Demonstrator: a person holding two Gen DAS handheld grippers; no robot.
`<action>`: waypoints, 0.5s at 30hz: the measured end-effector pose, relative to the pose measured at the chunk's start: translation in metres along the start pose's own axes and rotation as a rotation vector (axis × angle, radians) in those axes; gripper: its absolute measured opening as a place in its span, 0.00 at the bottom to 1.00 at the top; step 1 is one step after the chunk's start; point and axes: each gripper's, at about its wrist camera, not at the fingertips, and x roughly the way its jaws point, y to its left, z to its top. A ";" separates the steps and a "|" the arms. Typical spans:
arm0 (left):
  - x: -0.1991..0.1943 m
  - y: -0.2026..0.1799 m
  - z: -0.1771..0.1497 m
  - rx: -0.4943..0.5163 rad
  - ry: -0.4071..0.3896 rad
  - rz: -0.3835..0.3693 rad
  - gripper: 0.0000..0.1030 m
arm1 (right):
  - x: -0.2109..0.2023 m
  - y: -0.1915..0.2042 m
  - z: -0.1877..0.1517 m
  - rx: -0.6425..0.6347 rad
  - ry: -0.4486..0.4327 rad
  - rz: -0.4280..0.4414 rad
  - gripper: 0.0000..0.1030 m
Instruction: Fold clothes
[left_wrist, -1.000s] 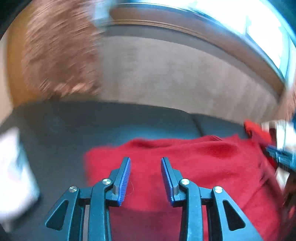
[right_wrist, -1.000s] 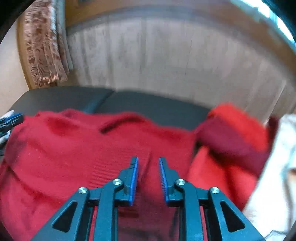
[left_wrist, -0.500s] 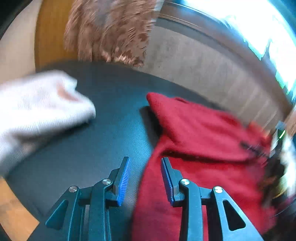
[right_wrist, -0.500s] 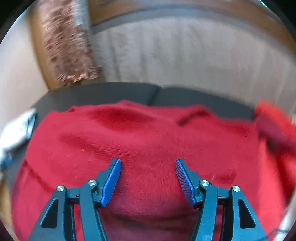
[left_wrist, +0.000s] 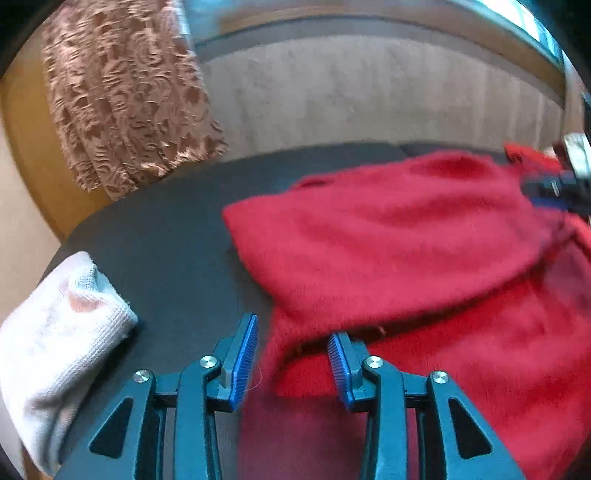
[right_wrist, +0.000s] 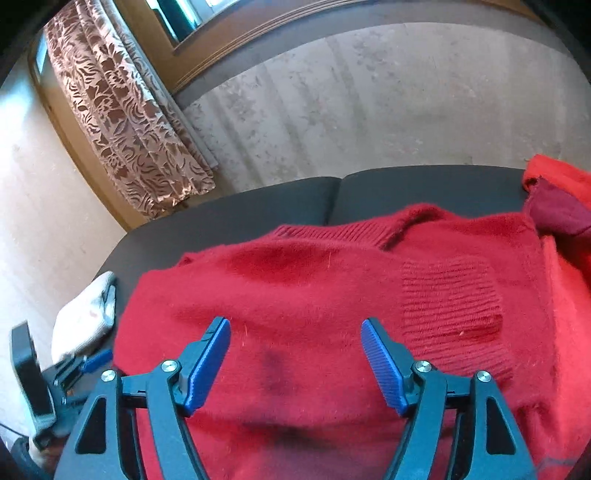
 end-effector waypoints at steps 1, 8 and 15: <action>-0.003 0.010 0.000 -0.084 -0.014 -0.014 0.11 | 0.002 0.001 -0.001 -0.008 0.002 -0.009 0.72; 0.013 0.059 -0.024 -0.379 0.037 -0.055 0.08 | 0.009 0.002 -0.026 -0.120 0.066 -0.095 0.72; 0.017 0.063 -0.040 -0.440 -0.007 -0.086 0.12 | 0.013 0.075 0.012 -0.323 0.090 0.111 0.70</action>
